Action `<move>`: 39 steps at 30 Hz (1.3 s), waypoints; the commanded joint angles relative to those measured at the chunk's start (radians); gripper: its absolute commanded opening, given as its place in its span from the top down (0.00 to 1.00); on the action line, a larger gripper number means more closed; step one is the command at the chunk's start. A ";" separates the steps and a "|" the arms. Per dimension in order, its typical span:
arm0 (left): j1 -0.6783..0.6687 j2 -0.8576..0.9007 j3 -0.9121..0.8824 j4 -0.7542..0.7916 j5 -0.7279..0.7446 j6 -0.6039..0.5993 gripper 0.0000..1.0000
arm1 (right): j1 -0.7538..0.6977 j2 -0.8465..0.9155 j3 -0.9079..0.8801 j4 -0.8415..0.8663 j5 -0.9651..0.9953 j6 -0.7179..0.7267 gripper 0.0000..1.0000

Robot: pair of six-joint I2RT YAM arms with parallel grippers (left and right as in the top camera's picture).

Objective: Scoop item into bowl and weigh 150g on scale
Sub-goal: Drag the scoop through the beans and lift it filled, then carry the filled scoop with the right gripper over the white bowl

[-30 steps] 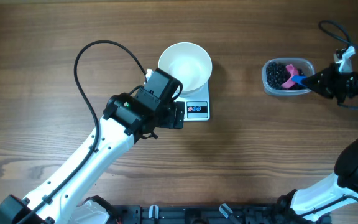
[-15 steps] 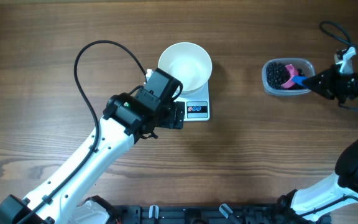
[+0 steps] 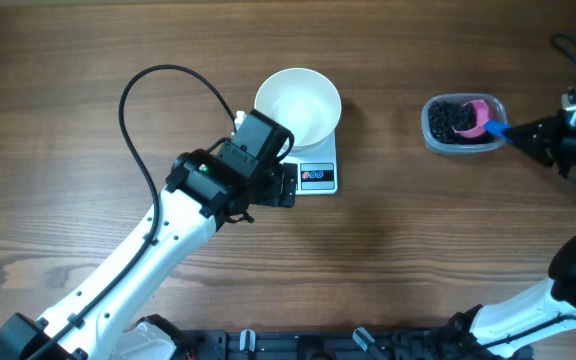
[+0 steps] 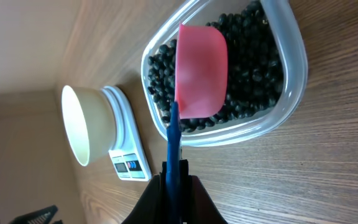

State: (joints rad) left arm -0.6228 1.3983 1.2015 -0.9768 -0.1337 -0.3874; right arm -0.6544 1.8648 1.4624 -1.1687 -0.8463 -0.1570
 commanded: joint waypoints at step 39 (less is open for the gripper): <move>-0.001 -0.014 -0.009 0.000 -0.016 -0.013 0.00 | 0.524 -0.034 -0.003 0.285 -0.350 0.207 0.96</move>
State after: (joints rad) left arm -0.6228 1.3983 1.2015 -0.9791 -0.1341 -0.3874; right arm -0.1761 1.8645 1.4544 -0.9932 -1.2999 -0.1482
